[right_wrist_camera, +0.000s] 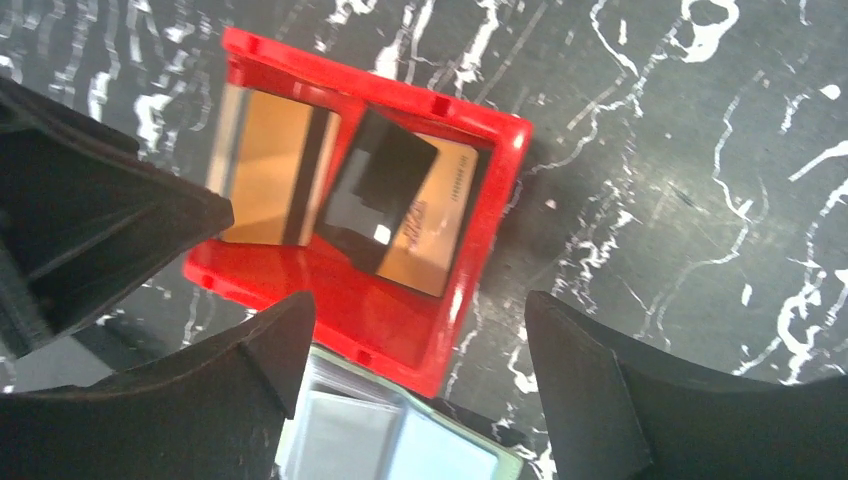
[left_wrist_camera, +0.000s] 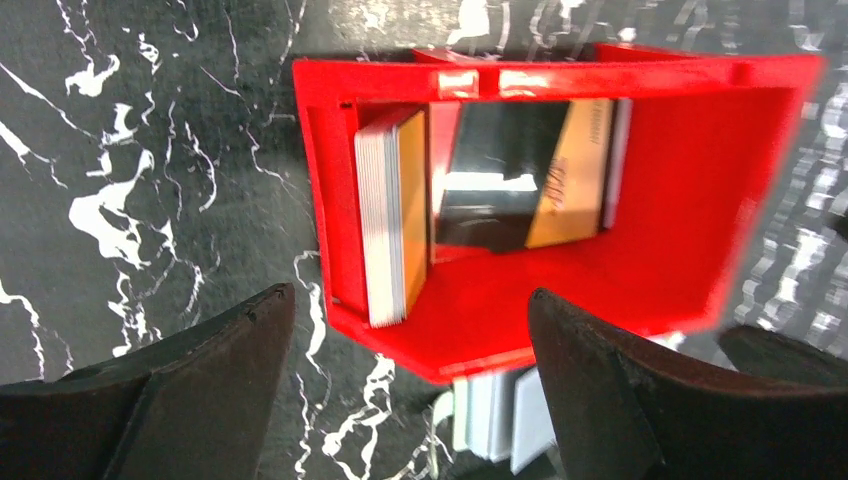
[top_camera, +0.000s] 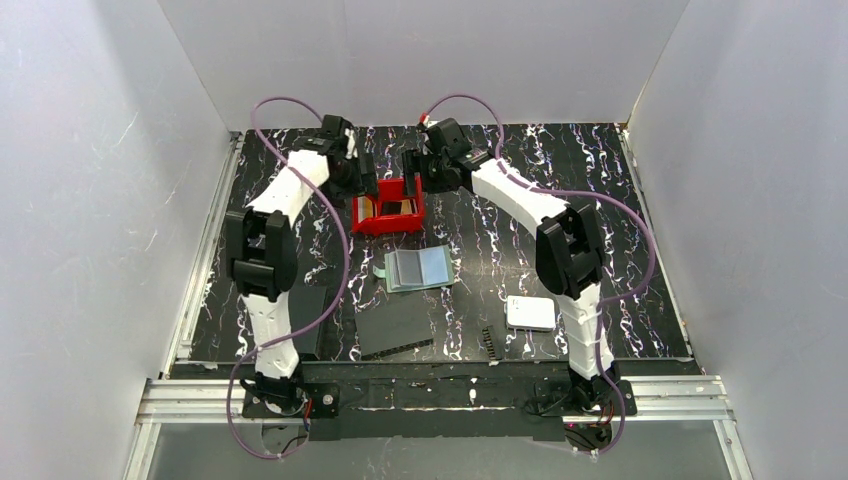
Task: Put the credit cards into the card holder
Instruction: Pick up the credit card from the storage box.
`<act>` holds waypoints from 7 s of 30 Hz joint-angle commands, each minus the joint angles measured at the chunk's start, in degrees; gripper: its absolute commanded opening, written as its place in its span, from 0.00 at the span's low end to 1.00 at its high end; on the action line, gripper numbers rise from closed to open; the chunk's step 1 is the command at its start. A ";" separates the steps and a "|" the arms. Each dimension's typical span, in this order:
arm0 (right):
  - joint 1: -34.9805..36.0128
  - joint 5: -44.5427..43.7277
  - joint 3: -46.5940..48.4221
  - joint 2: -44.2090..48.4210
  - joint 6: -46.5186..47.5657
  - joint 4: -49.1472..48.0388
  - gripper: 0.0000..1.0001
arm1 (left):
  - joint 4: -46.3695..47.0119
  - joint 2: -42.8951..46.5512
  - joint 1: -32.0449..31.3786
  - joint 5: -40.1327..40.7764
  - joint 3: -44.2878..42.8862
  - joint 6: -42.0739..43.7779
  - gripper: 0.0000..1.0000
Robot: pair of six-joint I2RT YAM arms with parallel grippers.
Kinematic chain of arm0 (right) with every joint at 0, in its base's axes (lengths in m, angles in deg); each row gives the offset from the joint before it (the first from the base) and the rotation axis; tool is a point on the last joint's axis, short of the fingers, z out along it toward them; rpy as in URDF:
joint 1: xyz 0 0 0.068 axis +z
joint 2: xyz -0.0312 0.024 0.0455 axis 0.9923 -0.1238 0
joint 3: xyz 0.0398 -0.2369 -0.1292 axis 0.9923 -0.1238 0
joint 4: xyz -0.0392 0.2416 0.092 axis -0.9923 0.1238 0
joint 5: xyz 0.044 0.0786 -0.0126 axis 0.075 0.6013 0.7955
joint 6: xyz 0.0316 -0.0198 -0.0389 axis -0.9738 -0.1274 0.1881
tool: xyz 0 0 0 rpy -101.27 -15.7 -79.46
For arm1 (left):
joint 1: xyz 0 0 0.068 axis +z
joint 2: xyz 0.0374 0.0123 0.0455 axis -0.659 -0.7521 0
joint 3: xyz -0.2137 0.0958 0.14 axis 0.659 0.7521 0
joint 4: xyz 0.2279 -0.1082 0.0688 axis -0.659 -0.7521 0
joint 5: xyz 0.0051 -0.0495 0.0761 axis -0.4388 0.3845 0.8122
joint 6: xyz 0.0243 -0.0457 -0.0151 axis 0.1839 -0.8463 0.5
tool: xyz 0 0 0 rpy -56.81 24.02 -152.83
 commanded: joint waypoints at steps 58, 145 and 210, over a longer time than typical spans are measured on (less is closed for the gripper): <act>5.64 -23.05 7.75 -8.02 5.76 5.96 0.01 | -10.20 -7.34 -5.19 23.61 -6.74 7.68 0.78; 8.86 -37.85 11.34 -11.35 -0.11 12.17 0.01 | -14.02 -7.51 -3.80 25.09 -11.15 4.64 0.23; 8.86 -33.72 12.36 -12.93 2.09 12.04 0.01 | -13.09 -6.37 -1.69 17.95 -8.47 5.67 0.08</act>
